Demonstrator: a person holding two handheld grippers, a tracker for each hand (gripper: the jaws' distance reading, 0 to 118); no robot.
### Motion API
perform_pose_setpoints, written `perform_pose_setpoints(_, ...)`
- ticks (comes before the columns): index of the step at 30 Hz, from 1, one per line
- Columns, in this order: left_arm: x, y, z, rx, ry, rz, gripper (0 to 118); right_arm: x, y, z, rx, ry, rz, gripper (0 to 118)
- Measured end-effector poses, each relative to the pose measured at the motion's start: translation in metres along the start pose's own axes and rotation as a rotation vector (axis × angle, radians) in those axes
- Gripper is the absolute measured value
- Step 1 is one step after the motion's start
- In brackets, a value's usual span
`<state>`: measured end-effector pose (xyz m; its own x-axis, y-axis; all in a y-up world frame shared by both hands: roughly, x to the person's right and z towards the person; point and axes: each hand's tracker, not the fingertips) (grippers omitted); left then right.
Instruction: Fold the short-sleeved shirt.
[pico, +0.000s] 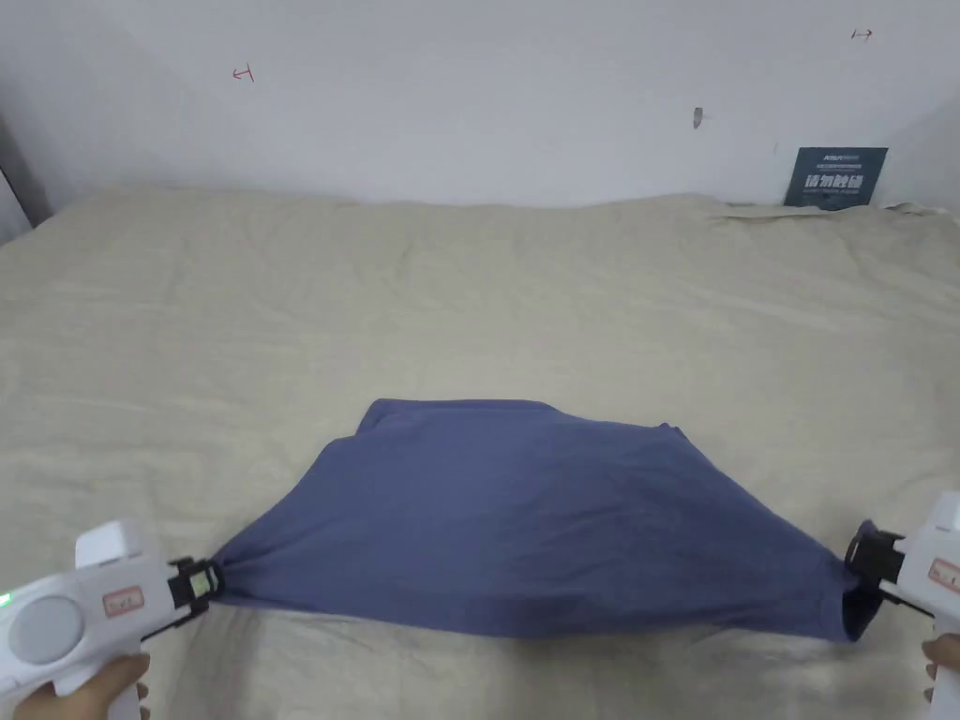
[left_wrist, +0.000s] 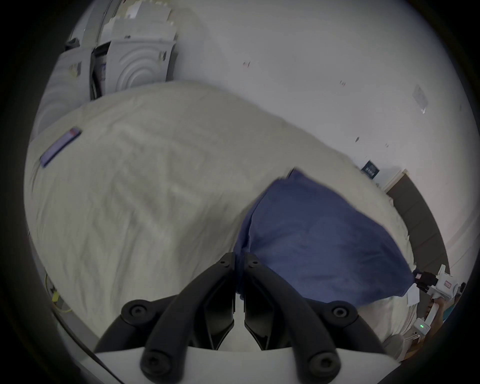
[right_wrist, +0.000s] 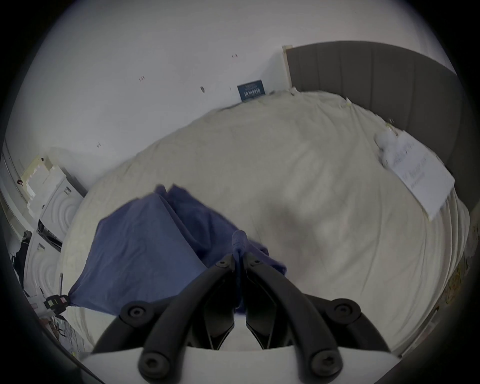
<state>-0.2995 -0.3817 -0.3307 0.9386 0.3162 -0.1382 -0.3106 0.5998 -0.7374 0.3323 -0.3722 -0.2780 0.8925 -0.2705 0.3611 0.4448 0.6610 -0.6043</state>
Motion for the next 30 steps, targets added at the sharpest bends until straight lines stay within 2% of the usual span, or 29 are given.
perform_pose_setpoints(7, -0.025, -0.049, 0.016, -0.065, 0.024, 0.005, 4, 0.009, -0.048, 0.033, -0.056, -0.012, -0.010, 2)
perform_pose_setpoints(18, -0.053, -0.072, 0.069, -0.076, 0.051, -0.022, 4, 0.009, -0.076, 0.088, -0.091, 0.007, -0.007, 2)
perform_pose_setpoints(22, -0.053, -0.075, 0.051, -0.133, 0.085, -0.021, 4, 0.007, -0.085, 0.071, -0.163, -0.047, -0.002, 2)
perform_pose_setpoints(28, -0.046, -0.083, 0.012, -0.233, 0.153, -0.048, 5, 0.013, -0.093, 0.034, -0.291, -0.108, -0.042, 3)
perform_pose_setpoints(30, -0.041, -0.084, 0.013, -0.220, 0.165, -0.060, 18, 0.013, -0.093, 0.032, -0.302, -0.118, -0.038, 4)
